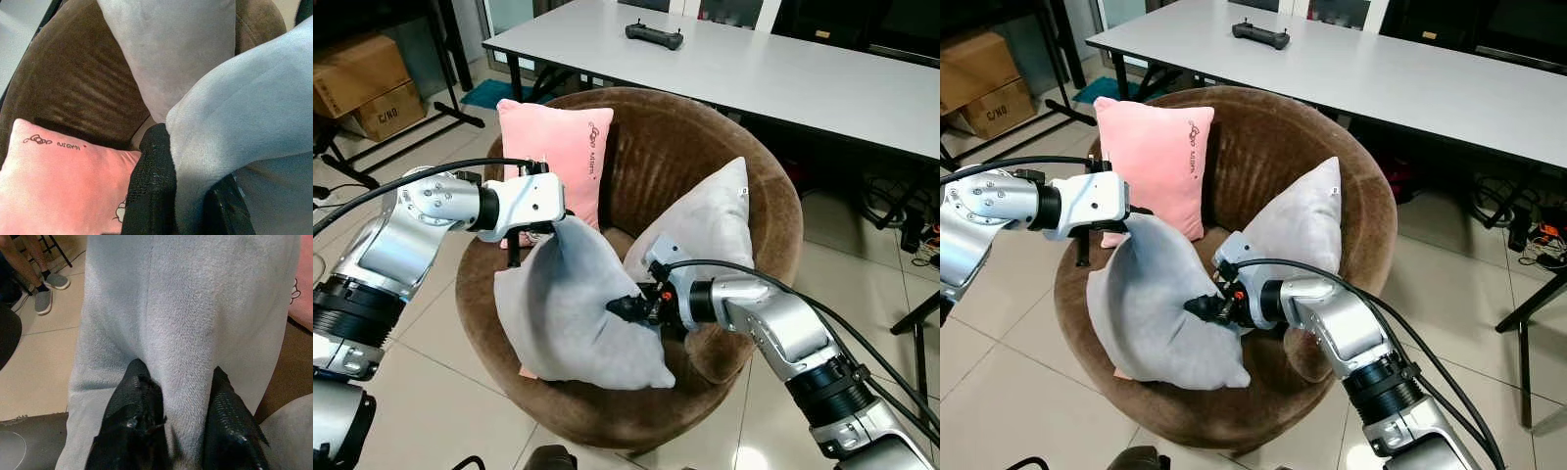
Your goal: Move the pillow to the sofa from floor
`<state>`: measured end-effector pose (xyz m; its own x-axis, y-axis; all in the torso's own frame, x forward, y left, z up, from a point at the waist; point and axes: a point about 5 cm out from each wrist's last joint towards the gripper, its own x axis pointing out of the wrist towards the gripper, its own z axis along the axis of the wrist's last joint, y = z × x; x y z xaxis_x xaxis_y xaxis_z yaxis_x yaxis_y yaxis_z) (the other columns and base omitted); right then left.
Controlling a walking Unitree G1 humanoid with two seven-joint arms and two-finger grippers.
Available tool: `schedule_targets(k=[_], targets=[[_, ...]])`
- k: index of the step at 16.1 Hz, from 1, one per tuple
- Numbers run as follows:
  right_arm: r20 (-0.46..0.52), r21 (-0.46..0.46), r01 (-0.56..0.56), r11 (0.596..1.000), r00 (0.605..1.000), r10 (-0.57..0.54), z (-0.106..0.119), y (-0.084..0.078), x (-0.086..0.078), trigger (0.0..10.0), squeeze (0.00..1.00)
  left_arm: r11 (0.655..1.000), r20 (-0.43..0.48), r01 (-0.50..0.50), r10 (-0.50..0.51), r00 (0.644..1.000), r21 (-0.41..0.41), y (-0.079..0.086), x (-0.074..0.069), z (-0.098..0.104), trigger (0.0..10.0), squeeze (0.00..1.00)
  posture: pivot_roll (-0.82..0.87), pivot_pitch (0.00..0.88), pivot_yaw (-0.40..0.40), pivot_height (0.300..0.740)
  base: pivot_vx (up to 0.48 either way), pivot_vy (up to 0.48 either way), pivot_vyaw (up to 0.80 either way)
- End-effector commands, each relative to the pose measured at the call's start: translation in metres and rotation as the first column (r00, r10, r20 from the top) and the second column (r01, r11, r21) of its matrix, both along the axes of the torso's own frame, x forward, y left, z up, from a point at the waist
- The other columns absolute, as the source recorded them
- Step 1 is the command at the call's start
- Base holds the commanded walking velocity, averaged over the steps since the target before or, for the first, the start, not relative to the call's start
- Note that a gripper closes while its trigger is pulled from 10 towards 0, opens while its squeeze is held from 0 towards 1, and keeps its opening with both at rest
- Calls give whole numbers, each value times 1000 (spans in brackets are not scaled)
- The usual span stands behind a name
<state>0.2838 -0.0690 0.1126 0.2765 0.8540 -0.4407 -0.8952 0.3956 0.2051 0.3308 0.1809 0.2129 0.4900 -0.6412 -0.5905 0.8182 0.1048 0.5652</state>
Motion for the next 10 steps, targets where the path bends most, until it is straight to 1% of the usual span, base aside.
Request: schedule_targets(k=[1, 2, 3, 4, 5, 6, 8, 10], targets=[[2, 10, 10, 1000, 1000, -10, 2, -1, 0, 0, 0, 999, 73, -9, 12, 997, -35, 0, 3, 16, 10000, 0, 69, 0, -45, 740, 0, 0, 0], [2, 11, 11, 1000, 1000, -11, 2, -2, 0, 0, 0, 999, 67, -12, 15, 998, -37, 1, 3, 15, 10000, 0, 69, 0, -43, 740, 0, 0, 0], [1, 12, 13, 1000, 1000, -13, 2, -2, 0, 0, 0, 997, 15, -35, 36, 999, -68, 2, 2, 12, 10000, 0, 68, 0, -41, 740, 0, 0, 0], [0, 13, 16, 1000, 1000, -16, 2, -3, -1, 0, 0, 995, -11, -47, 46, 999, -89, 2, 1, 11, 10000, 196, 68, 0, -41, 740, 0, 0, 0], [-2, 19, 32, 999, 999, -32, 1, -8, -3, 0, 0, 986, -57, -55, 46, 997, -155, 3, -7, 7, 10000, 1000, 67, 0, -38, 740, 0, 0, 0], [-5, 24, 46, 999, 999, -46, 0, -11, -3, 0, 0, 980, -80, -58, 43, 996, -189, 5, -12, 6, 10000, 1000, 67, 0, -38, 740, 0, 0, 0], [-12, 35, 73, 997, 997, -73, 0, -17, -4, 0, 0, 970, -92, -50, 29, 995, -237, 8, -20, 8, 10000, 1000, 71, 0, -40, 740, 0, 0, 0], [-13, 38, 87, 995, 996, -87, -1, -19, -4, 0, 0, 962, -90, -52, 29, 996, -267, 12, -25, 12, 10000, 1000, 70, 0, -40, 740, 0, 0, 0]])
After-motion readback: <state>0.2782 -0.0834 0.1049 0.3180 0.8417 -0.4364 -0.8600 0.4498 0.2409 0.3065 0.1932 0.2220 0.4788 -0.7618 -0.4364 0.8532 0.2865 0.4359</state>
